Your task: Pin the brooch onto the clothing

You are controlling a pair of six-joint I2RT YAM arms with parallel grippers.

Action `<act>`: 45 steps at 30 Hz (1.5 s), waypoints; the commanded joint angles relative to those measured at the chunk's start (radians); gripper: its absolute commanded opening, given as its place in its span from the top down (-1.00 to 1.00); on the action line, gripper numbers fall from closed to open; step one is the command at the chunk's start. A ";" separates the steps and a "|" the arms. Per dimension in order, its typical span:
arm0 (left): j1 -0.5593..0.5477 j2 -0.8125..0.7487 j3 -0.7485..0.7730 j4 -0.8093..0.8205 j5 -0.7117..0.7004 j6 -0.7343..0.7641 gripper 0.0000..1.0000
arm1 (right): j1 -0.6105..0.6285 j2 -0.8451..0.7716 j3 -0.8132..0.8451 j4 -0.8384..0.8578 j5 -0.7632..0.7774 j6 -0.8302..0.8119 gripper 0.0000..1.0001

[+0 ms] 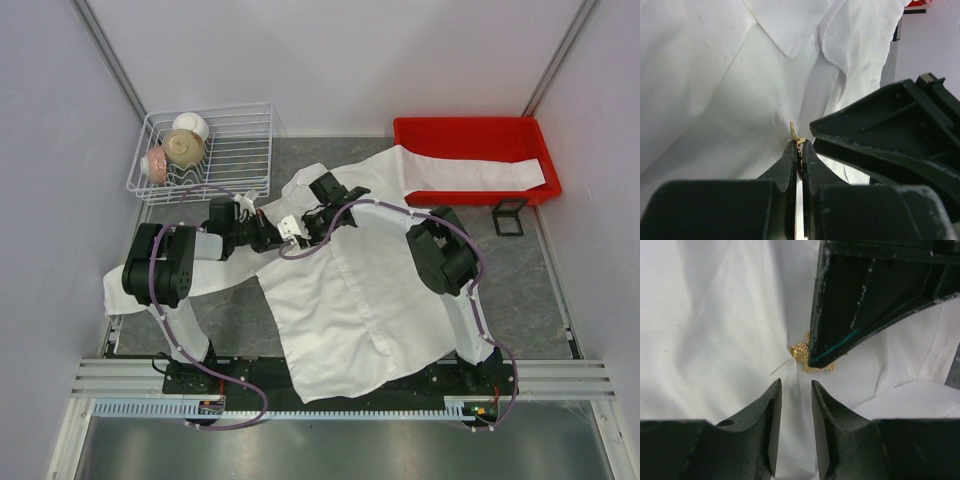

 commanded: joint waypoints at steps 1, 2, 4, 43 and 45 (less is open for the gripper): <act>-0.006 -0.008 0.034 -0.002 0.049 0.037 0.97 | -0.036 -0.051 0.070 -0.055 -0.042 0.033 0.23; -0.006 -0.004 0.037 -0.003 0.056 0.046 0.96 | -0.041 -0.048 0.096 -0.080 -0.054 0.044 0.23; -0.006 0.001 0.044 -0.006 0.060 0.054 0.97 | -0.062 -0.027 0.133 -0.117 -0.074 0.092 0.18; -0.014 0.059 0.075 0.029 0.141 0.055 0.96 | -0.071 -0.028 -0.040 0.162 -0.168 0.333 -0.64; -0.014 0.061 0.075 0.035 0.143 0.052 0.96 | -0.071 -0.020 -0.039 0.175 -0.171 0.351 -0.64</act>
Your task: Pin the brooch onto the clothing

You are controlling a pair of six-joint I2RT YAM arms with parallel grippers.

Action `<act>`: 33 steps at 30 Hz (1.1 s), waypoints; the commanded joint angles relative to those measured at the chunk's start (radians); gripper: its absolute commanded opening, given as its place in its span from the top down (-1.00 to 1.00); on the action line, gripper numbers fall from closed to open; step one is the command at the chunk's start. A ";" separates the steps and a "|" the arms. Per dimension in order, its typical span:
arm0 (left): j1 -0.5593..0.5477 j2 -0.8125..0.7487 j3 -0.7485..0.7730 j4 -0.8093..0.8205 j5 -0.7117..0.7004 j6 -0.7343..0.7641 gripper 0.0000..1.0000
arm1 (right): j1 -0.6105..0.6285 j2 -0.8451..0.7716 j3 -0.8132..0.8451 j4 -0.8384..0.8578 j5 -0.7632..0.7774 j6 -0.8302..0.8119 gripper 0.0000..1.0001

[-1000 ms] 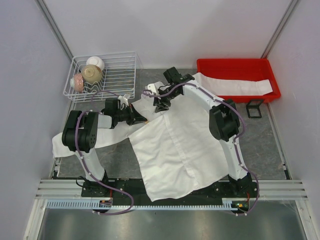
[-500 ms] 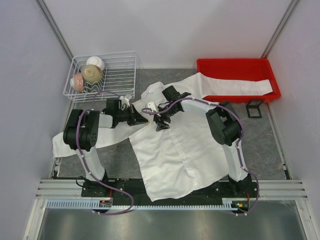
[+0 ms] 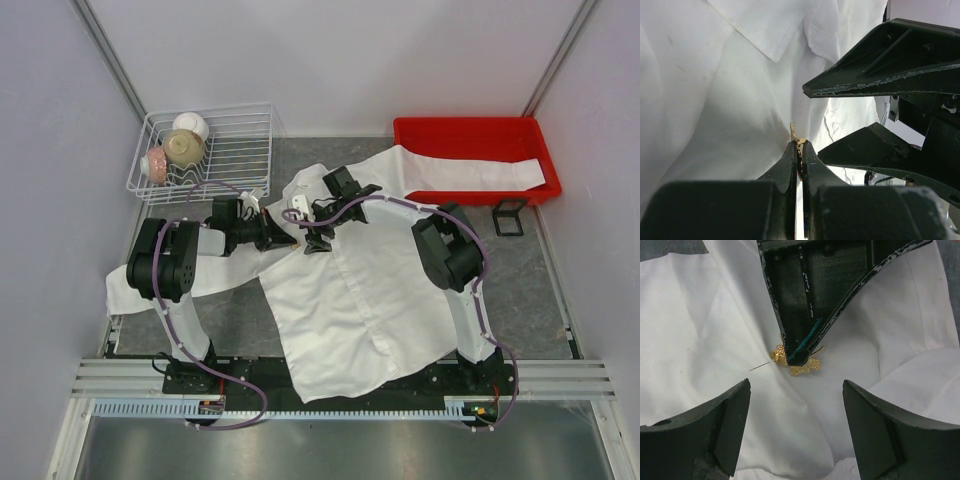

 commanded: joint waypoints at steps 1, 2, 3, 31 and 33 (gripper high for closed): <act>-0.006 0.009 0.023 0.052 0.044 0.004 0.97 | 0.007 -0.008 0.007 0.072 -0.032 0.034 -0.64; -0.006 0.009 0.021 0.055 0.044 0.004 0.97 | 0.008 -0.007 0.007 0.077 -0.035 0.043 -0.64; -0.006 0.009 0.019 0.058 0.045 0.002 0.96 | 0.010 -0.004 0.007 0.079 -0.037 0.046 -0.64; -0.006 0.004 -0.002 0.096 0.062 -0.019 0.96 | 0.023 0.038 -0.008 0.105 -0.060 0.065 -0.57; -0.006 0.004 -0.001 0.096 0.062 -0.018 0.97 | 0.022 0.038 -0.001 0.109 -0.064 0.083 -0.51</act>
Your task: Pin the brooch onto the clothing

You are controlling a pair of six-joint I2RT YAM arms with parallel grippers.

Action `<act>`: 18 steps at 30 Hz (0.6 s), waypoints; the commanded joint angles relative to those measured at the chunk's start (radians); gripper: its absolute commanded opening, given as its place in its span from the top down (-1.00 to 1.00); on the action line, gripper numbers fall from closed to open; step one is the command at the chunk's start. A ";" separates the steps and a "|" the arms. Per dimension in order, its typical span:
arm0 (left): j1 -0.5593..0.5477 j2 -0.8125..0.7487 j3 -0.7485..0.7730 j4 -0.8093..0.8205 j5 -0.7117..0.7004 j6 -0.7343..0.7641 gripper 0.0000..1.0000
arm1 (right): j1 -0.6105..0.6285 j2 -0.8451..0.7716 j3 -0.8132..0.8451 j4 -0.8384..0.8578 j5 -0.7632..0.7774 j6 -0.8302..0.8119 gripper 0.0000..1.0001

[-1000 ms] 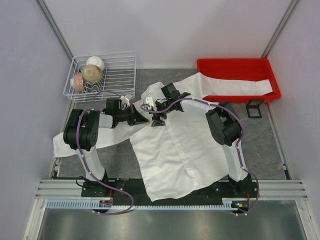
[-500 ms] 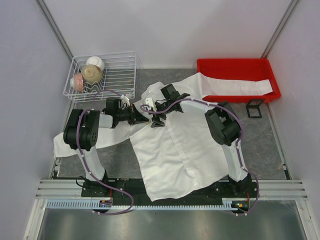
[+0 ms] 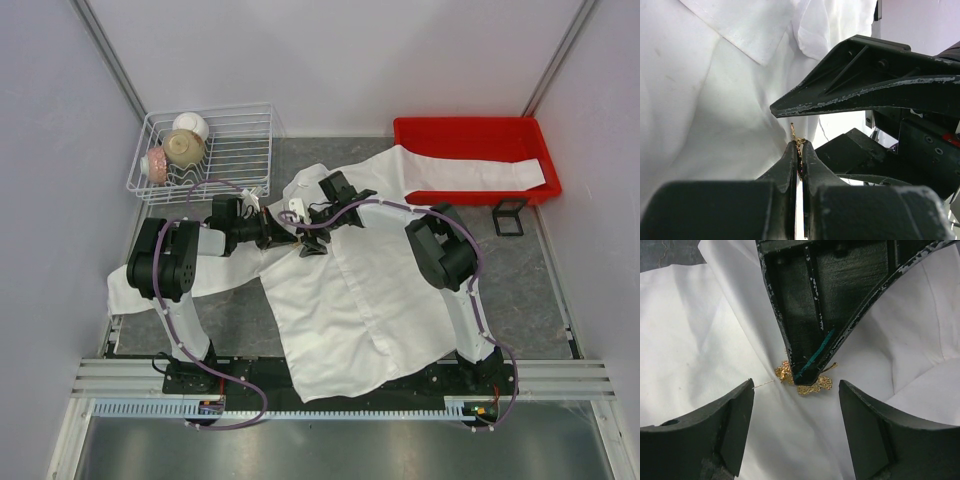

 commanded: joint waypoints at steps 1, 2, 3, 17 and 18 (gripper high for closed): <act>-0.006 0.000 0.000 0.048 0.037 -0.010 0.96 | 0.000 0.007 0.015 0.038 -0.059 0.037 -0.47; -0.006 0.000 -0.002 0.048 0.037 -0.010 0.96 | 0.000 0.009 0.021 0.040 -0.067 0.046 -0.42; -0.006 0.000 -0.002 0.048 0.039 -0.008 0.96 | -0.001 0.012 0.033 0.043 -0.069 0.057 -0.32; -0.006 -0.003 -0.002 0.051 0.065 -0.002 0.97 | -0.030 0.050 0.093 0.045 -0.150 0.200 -0.13; -0.006 0.000 0.000 0.051 0.066 -0.004 0.96 | -0.029 0.052 0.096 0.046 -0.153 0.208 -0.12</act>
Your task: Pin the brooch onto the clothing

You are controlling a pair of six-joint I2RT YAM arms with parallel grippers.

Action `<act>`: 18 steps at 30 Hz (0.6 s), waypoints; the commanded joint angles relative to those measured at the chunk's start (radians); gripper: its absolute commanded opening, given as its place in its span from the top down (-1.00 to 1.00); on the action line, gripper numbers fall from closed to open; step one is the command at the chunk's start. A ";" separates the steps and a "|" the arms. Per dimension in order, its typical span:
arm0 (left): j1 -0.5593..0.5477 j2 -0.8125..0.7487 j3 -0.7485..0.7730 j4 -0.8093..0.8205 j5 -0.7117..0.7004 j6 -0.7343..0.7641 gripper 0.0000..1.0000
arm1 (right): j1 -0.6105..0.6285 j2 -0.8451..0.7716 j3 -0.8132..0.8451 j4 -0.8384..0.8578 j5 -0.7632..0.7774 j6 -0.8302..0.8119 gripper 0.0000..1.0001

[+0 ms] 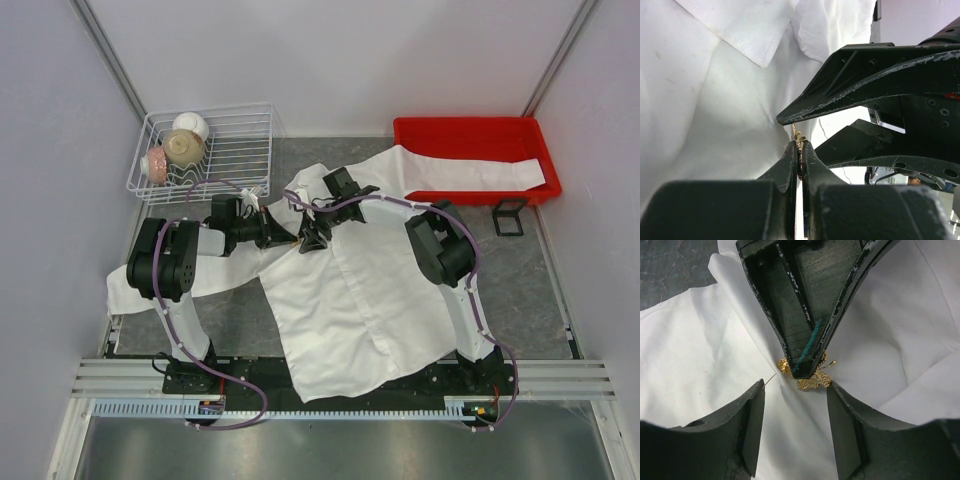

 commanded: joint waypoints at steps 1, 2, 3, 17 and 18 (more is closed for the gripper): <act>-0.008 0.000 0.001 0.043 0.068 -0.005 0.97 | 0.001 0.014 0.056 0.051 -0.059 0.052 -0.11; -0.008 0.000 0.001 0.043 0.070 -0.005 0.96 | -0.001 0.014 0.058 0.052 -0.062 0.057 -0.11; -0.008 0.000 0.001 0.043 0.070 -0.005 0.96 | -0.001 0.016 0.065 0.052 -0.062 0.066 -0.11; -0.005 0.011 0.012 0.040 0.071 -0.006 0.96 | -0.027 -0.065 -0.005 0.025 -0.059 -0.066 -0.64; -0.005 0.011 0.013 0.040 0.073 -0.006 0.96 | -0.025 -0.076 -0.020 0.005 -0.059 -0.089 -0.67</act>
